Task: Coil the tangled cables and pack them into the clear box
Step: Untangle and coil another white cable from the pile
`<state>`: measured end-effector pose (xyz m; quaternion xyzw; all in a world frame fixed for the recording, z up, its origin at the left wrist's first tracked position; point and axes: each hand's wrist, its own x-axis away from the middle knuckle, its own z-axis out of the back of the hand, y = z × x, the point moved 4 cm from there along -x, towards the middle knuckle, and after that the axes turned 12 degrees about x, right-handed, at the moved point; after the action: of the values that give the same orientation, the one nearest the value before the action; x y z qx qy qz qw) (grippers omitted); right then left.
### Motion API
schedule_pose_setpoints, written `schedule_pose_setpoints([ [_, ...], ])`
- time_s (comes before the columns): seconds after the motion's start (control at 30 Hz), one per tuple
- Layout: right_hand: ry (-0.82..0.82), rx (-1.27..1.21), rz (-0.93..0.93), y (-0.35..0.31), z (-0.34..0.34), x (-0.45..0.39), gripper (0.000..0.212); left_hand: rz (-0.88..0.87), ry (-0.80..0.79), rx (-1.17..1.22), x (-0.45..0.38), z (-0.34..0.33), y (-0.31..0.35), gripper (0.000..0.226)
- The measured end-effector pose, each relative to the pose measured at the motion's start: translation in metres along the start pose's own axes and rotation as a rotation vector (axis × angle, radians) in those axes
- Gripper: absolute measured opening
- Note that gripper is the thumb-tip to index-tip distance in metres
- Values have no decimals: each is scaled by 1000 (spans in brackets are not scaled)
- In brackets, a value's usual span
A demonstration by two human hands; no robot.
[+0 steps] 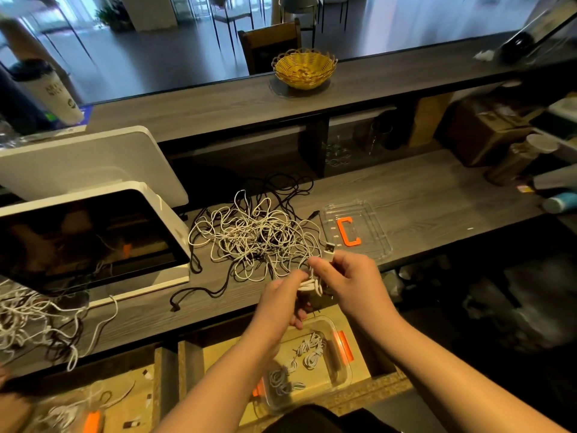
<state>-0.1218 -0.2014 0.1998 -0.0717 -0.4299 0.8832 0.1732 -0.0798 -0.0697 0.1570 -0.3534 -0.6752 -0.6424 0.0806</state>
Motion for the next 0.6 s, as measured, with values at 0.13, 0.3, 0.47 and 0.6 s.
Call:
schedule_pose_setpoints([
  [0.13, 76, 38, 80, 3, 5, 3, 24, 139, -168, 173, 6, -8, 6, 27],
  [0.3, 55, 93, 80, 3, 10, 1, 19, -298, -85, -259, 3, -1, 28, 17],
  [0.47, -111, 4, -59, 8, 12, -10, 29, -631, -93, -557, 6, 0, 31, 15],
  [0.6, -186, -83, -131, 17, 8, -9, 24, -884, -191, -747, 15, -10, 39, 9],
])
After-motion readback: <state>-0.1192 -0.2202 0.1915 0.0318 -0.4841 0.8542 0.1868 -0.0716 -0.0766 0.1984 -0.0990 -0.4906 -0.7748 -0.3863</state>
